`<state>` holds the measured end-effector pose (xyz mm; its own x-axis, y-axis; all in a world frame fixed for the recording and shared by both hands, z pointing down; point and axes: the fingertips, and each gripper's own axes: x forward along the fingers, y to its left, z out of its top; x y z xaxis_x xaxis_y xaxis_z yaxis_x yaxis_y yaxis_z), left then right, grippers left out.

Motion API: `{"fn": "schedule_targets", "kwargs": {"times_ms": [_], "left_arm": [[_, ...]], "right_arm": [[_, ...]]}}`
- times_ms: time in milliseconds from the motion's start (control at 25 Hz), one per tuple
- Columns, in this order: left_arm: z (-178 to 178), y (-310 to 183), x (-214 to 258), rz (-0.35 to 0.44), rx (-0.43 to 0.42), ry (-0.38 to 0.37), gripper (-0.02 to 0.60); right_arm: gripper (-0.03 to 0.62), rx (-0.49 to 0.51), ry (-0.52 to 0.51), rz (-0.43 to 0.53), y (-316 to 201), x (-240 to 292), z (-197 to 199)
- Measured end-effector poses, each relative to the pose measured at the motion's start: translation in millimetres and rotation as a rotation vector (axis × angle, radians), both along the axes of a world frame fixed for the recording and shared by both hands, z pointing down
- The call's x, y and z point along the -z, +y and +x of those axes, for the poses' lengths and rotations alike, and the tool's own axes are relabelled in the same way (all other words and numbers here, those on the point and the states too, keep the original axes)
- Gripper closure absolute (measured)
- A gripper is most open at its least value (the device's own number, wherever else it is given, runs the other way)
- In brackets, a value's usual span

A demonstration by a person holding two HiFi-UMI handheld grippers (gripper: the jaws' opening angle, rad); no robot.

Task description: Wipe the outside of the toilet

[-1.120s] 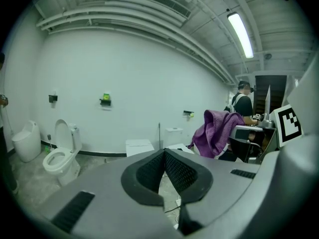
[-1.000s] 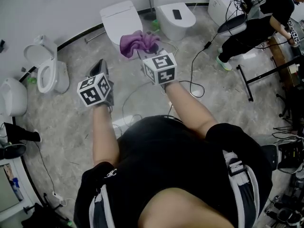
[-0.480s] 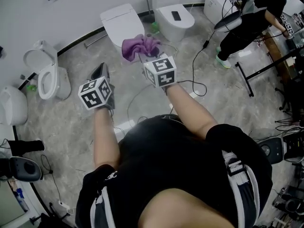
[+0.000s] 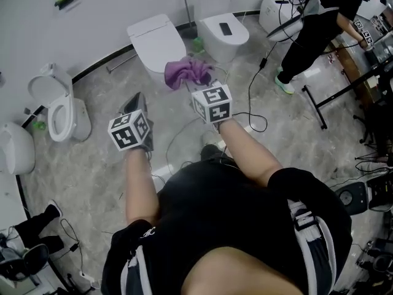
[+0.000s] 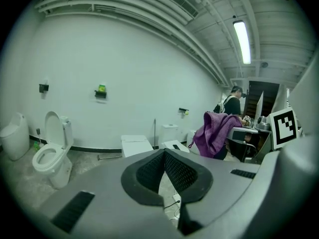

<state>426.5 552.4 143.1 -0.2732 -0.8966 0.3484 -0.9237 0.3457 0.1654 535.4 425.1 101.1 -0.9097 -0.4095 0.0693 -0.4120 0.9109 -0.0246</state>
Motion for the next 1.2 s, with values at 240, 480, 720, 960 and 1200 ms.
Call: {"fn": "schedule_targets", "kwargs": {"times_ms": [240,480,720,960,1200], "left_arm": [[-15.7,-42.0,-8.2,-0.005,0.008,-0.008,0.571],[-40.9,-117.1,20.4,-0.002,0.041,-0.040,0.571],[-51.9,-184.4,31.1,-0.012,0.091,-0.055,0.571],[-59.0,-235.0,32.6,-0.016,0.131,-0.057,0.572],[-65.2,-254.0,22.3,-0.034,0.167,-0.034,0.571]], "right_arm": [[0.525,-0.004,-0.004,-0.003,-49.7,-9.7,-12.0],[0.525,0.043,-0.015,-0.010,-125.9,6.2,-39.0],[0.525,0.101,-0.027,-0.019,-196.5,12.5,-58.5],[0.525,0.157,-0.023,-0.018,-247.2,12.9,-73.2],[0.525,0.195,-0.010,-0.030,-271.0,6.0,-86.0]]}}
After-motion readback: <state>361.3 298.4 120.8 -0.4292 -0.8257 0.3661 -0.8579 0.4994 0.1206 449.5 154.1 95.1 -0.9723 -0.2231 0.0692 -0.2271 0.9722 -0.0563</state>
